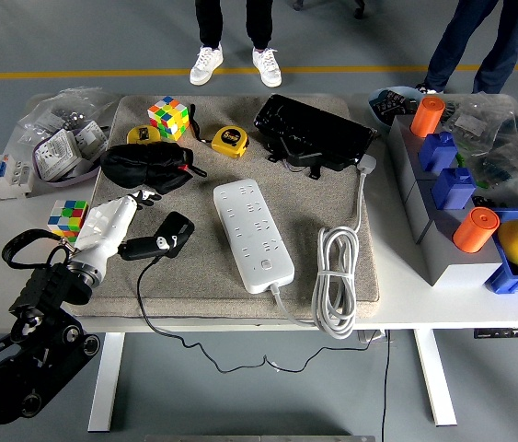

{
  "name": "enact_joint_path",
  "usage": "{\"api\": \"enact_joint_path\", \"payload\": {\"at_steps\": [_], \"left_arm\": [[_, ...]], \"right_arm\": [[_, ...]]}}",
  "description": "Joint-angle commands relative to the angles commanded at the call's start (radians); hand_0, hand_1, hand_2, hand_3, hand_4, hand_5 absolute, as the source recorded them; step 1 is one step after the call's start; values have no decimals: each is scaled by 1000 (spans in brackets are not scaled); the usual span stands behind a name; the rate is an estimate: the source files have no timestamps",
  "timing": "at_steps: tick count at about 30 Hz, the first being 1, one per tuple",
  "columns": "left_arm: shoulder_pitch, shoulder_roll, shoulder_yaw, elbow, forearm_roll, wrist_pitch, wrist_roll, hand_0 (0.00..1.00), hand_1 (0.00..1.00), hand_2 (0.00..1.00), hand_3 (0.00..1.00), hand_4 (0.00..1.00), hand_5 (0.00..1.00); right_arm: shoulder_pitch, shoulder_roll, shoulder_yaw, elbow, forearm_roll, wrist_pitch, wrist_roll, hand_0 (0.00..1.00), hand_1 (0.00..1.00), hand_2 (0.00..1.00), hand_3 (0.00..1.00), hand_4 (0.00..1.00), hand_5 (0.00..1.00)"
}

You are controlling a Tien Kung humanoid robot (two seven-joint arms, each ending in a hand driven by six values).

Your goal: Put the plug near the board,insert it into the board,press the button,pull the plug out

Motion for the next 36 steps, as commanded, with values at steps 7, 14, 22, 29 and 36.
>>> {"api": "enact_joint_path", "payload": {"at_steps": [7, 14, 22, 29, 36], "left_arm": [[-13, -14, 21, 23, 31, 10, 12, 702, 665, 677, 758, 998, 599], [-27, -26, 32, 48, 46, 19, 24, 647, 631, 638, 731, 998, 577], [-33, -38, 44, 58, 72, 25, 59, 520, 532, 541, 670, 998, 555], [-38, -44, 49, 64, 79, 33, 72, 426, 493, 499, 628, 998, 519], [-43, -48, 54, 72, 76, 41, 74, 337, 443, 461, 565, 998, 447]], "right_arm": [[2, 0, -2, 1, 0, 0, 0, 600, 599, 545, 546, 756, 256], [3, -1, -3, 2, 0, 1, 0, 600, 600, 545, 546, 756, 255], [2, -1, -2, 2, 0, 1, 1, 600, 599, 545, 546, 755, 254], [1, 0, -2, 2, 0, 1, 1, 600, 600, 545, 546, 755, 254], [2, -1, 3, 2, -1, 1, 2, 599, 599, 545, 546, 755, 254]]}}
